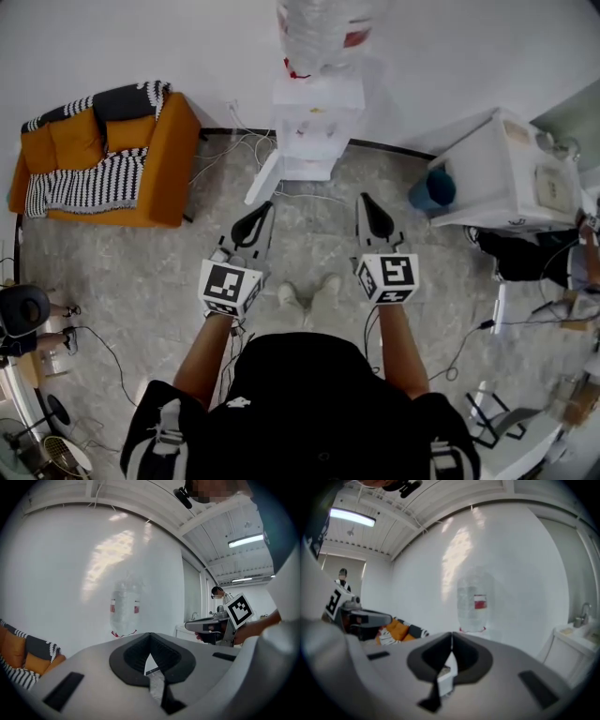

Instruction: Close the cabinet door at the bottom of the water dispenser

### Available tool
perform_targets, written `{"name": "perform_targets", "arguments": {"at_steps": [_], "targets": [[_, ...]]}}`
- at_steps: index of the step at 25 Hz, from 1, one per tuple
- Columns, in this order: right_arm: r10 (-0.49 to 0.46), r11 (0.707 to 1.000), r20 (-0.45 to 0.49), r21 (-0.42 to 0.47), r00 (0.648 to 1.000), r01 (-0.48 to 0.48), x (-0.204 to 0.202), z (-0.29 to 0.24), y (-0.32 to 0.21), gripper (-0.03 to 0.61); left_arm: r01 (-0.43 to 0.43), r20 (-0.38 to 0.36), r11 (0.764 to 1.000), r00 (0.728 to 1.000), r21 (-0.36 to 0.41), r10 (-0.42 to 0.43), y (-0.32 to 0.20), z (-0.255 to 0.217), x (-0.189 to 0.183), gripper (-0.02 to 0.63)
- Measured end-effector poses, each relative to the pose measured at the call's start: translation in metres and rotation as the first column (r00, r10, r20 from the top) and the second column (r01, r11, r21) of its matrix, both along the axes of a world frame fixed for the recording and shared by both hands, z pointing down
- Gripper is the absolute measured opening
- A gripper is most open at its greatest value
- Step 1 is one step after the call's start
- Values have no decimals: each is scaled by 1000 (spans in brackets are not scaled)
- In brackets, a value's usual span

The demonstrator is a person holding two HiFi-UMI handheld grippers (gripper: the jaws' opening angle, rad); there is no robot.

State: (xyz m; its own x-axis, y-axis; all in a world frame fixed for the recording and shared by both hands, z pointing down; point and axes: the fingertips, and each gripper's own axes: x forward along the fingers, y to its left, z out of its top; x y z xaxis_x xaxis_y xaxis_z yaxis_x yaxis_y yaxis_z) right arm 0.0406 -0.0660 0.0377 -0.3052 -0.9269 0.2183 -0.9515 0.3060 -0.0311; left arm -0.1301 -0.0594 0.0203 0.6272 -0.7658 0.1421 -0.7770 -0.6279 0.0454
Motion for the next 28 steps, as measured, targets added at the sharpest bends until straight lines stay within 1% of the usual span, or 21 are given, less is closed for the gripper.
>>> {"name": "perform_targets", "arguments": {"at_steps": [3, 5, 8, 11, 15, 18, 21, 28], "targets": [[-23, 1000, 0, -17, 1000, 23, 4, 14, -10, 34, 2, 13, 1000, 1000, -1, -2, -10, 11, 9, 9], [-36, 999, 13, -29, 999, 37, 6, 25, -16, 34, 13, 12, 1000, 1000, -24, -13, -14, 22, 13, 9], [-61, 997, 23, -44, 998, 62, 10, 44, -25, 34, 22, 44, 999, 999, -25, -21, -26, 43, 20, 9], [-83, 995, 10, -62, 997, 83, 18, 66, -34, 34, 27, 47, 998, 999, -55, -24, -35, 67, 29, 9], [-92, 992, 16, -83, 996, 93, 21, 100, -47, 34, 13, 43, 998, 999, -63, -10, -48, 98, 39, 9], [-108, 990, 19, -92, 994, 109, 18, 131, -52, 34, 27, 34, 996, 999, -83, -24, -52, 127, 41, 9], [-144, 986, 25, -85, 989, 146, 14, 161, -53, 34, 41, 29, 994, 999, -98, -39, -54, 162, 41, 9], [-172, 978, 20, -118, 985, 173, 13, 231, -62, 34, 25, 63, 993, 998, -114, -18, -54, 243, 48, 9]]}}
